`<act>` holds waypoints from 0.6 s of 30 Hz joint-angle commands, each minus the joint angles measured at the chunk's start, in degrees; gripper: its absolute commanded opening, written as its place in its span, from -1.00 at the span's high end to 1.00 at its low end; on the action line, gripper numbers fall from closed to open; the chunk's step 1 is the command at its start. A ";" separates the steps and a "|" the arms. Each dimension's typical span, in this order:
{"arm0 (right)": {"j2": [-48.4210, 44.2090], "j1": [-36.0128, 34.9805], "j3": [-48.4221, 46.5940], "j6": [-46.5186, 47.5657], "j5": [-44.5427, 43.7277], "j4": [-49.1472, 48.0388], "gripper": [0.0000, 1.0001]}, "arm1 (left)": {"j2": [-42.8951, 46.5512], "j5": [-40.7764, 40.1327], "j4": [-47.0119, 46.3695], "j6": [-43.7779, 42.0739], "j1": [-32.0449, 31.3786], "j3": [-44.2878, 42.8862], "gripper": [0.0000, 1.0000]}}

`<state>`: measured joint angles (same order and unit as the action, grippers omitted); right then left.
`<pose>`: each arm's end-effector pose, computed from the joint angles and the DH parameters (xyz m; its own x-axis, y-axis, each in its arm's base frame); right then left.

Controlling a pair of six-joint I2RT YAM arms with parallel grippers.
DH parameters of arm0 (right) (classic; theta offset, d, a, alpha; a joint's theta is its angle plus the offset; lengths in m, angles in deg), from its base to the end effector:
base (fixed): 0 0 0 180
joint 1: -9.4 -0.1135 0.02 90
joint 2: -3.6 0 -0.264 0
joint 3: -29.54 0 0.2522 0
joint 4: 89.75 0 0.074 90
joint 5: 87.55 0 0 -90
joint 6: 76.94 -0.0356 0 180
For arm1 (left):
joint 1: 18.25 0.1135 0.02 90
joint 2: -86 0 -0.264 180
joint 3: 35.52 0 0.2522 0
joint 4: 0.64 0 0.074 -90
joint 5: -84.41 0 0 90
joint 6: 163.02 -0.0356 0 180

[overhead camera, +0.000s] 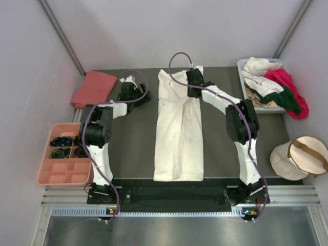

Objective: Fold and stack the t-shirts
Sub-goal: Grab the bottom of the folded rectangular tshirt with both arms

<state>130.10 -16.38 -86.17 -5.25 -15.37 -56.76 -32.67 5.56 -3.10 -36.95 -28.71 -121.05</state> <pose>0.4574 0.2088 0.2039 -0.6591 0.0138 -0.7520 -0.0085 0.9996 0.0258 0.4428 -0.0887 0.1517 -0.6067 -0.4754 -0.6371 -0.0193 0.8100 -0.5861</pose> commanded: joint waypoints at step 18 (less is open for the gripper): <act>-11.71 -0.06 11.07 -3.31 4.73 3.97 0.32 | -1.39 1.23 0.41 0.40 -0.09 -0.65 -0.61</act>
<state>123.67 -16.33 -75.98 -7.72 -12.31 -54.69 -32.67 6.07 -3.08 -36.93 -28.71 -121.05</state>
